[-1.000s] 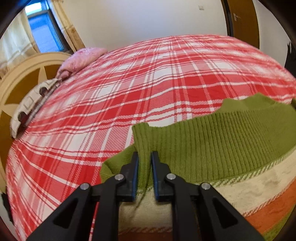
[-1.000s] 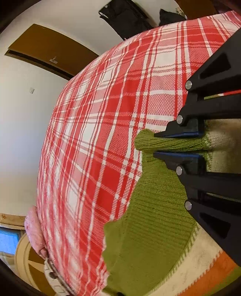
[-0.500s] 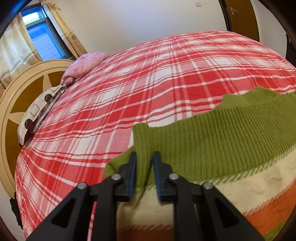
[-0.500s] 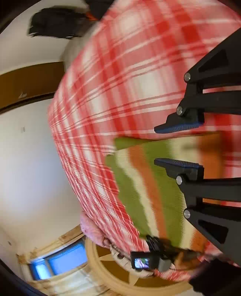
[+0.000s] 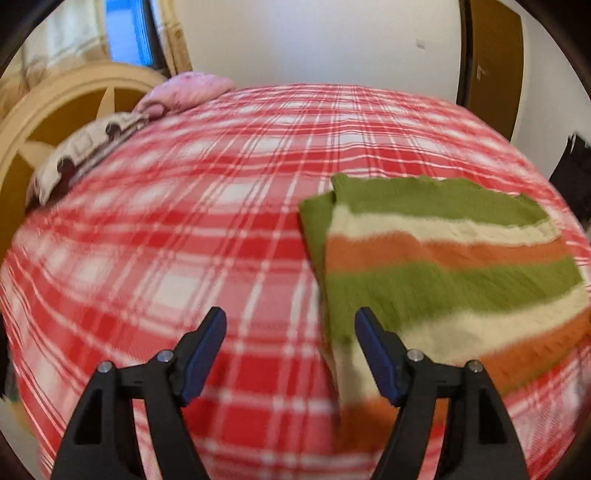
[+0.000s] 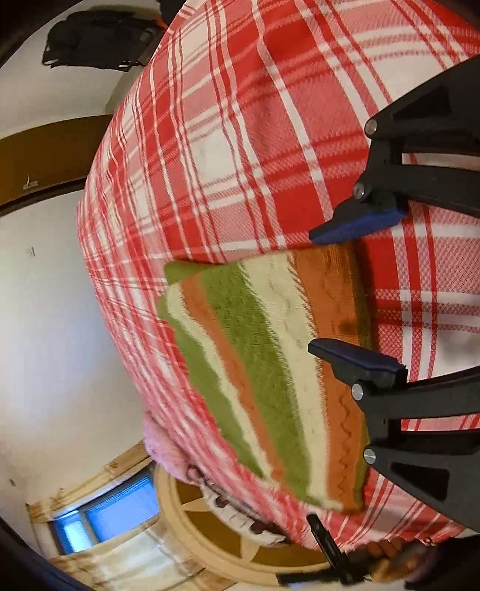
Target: Fold small clothes
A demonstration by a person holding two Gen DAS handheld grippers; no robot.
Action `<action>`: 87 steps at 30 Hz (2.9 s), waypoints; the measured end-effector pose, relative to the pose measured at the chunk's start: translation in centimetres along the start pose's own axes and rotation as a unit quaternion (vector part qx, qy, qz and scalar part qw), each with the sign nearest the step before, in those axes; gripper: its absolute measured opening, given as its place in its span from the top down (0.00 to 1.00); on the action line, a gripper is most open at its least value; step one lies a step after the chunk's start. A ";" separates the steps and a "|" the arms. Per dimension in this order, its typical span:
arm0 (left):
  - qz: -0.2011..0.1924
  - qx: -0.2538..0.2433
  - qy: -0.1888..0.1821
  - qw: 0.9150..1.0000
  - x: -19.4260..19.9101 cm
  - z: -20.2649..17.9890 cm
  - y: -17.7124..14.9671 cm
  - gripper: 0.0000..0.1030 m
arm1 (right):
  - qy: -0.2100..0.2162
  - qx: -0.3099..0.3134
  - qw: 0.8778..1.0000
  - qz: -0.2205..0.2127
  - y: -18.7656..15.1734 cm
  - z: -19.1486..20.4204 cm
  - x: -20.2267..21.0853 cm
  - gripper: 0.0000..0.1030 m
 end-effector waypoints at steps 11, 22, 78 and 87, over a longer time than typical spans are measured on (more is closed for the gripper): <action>0.043 0.090 -0.073 0.992 -0.2 -2.4 -6.2 0.28 | 0.030 -0.059 0.998 0.012 -1.0 -1.0 -0.1 0.47; 0.053 0.112 -0.133 0.983 1.7 -5.2 -7.3 0.29 | 0.037 -0.038 0.998 0.016 -1.5 0.6 -0.2 0.45; 0.010 0.175 -0.107 0.979 -1.0 -0.9 -4.8 0.40 | 0.183 -0.028 0.978 0.099 0.0 16.7 -5.0 0.99; 0.003 0.160 -0.104 0.982 -1.2 -1.1 -4.9 0.40 | 0.134 -0.017 0.989 0.065 -2.3 15.9 -8.0 0.98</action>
Point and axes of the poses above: each gripper's, at about its wrist camera, not at the fingertips, and x roughly against the way its jaws point, z to its left, y to its top, the point moved 10 cm from there along -x, roughly the way its jaws point
